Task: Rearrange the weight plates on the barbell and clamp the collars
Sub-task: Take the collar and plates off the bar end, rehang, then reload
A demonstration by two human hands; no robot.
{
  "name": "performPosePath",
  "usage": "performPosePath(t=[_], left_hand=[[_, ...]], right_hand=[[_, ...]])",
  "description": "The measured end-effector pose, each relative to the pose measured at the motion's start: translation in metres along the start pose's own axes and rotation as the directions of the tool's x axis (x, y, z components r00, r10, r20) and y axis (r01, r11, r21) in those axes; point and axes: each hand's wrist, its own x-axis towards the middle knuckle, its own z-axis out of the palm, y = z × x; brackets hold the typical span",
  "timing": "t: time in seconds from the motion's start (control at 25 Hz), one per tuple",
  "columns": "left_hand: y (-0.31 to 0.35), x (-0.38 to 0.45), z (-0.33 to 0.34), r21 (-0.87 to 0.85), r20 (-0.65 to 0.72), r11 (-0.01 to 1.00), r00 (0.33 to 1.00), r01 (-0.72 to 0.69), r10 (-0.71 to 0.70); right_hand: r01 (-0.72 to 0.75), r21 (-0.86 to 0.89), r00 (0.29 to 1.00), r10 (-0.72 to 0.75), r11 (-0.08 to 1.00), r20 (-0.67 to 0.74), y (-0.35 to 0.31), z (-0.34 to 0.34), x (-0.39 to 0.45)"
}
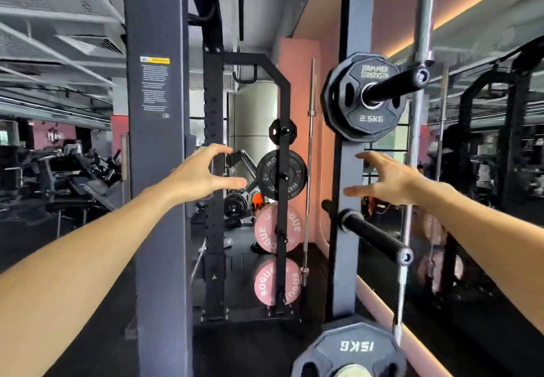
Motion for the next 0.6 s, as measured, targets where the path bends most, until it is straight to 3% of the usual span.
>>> performPosePath(t=[0.28,0.44,0.6], left_hand=[[0.115,0.070,0.133,-0.096,0.005,0.995,1.000,0.010,-0.010],[0.149,0.097,0.156,-0.085,-0.028,0.996,1.000,0.008,-0.011],[0.179,0.143,0.142,-0.019,-0.138,1.000,0.990,0.013,-0.015]], right_hand=[[-0.068,0.011,0.997,0.067,0.998,0.040,0.194,-0.050,0.009],[-0.055,0.013,0.997,0.054,0.998,0.063,0.234,-0.056,0.023],[0.024,0.159,0.998,-0.034,0.987,0.060,0.231,-0.075,0.067]])
